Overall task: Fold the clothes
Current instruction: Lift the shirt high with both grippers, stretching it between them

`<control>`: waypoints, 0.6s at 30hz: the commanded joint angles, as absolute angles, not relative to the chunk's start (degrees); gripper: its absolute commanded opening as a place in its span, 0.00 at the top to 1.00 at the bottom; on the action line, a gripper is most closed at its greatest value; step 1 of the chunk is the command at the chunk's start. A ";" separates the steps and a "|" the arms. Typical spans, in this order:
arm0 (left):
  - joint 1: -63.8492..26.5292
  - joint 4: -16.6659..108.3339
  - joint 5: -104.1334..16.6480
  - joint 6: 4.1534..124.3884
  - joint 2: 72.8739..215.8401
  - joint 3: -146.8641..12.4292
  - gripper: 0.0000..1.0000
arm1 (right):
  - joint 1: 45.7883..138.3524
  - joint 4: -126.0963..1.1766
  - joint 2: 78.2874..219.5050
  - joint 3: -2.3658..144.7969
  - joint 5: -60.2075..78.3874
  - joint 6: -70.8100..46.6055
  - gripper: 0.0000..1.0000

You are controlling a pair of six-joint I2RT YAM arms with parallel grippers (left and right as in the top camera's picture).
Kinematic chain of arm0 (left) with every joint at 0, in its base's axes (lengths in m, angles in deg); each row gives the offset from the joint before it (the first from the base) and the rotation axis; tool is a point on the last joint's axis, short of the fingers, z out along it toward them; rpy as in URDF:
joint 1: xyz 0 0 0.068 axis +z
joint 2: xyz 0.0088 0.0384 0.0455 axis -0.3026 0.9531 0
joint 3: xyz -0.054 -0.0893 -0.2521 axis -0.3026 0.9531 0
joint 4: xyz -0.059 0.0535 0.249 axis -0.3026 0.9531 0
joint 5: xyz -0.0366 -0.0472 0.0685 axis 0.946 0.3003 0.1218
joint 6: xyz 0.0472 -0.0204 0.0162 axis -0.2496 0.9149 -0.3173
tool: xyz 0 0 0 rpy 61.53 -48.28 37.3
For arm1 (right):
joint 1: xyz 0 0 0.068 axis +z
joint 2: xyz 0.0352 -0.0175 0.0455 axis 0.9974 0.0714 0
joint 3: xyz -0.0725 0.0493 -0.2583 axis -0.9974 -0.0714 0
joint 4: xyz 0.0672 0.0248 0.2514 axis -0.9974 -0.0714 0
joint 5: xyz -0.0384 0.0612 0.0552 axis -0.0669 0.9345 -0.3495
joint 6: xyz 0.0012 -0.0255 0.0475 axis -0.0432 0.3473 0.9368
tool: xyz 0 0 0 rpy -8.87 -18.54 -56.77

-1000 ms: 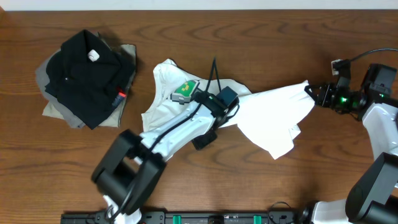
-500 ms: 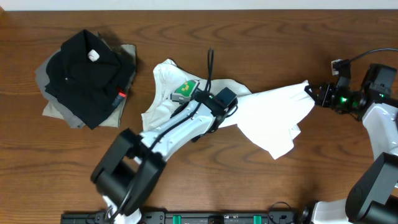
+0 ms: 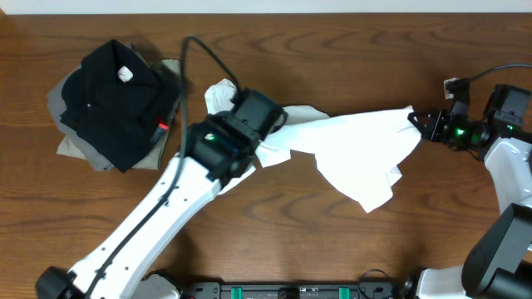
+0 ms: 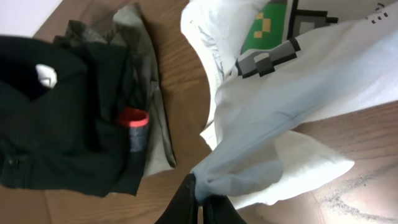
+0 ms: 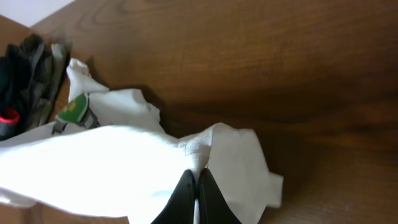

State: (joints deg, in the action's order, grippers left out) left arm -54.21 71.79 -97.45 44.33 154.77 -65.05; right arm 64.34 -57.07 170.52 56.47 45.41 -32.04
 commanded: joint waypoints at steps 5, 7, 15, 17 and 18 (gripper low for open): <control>-53.51 75.83 -96.44 42.08 147.65 -74.21 0.94 | 64.87 -56.31 163.73 58.83 46.28 -25.22 0.99; -53.51 76.01 -96.44 41.18 145.85 -79.09 0.94 | 64.80 -56.48 159.97 60.76 46.06 -21.24 0.99; -53.53 73.95 -95.92 34.21 143.93 -99.06 0.94 | 64.00 -62.38 145.13 75.07 38.26 -14.77 0.99; -53.53 73.41 -94.65 32.48 144.32 -103.43 0.94 | 64.00 -66.38 143.12 80.93 35.00 -14.88 0.99; -53.53 73.28 -94.04 32.11 144.50 -104.92 0.94 | 64.00 -68.33 142.61 83.38 33.36 -14.88 0.99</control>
State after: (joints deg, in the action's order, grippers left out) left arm -53.75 73.73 -95.46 36.02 143.58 -100.59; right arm 64.24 -64.92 144.84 76.97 39.83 -16.82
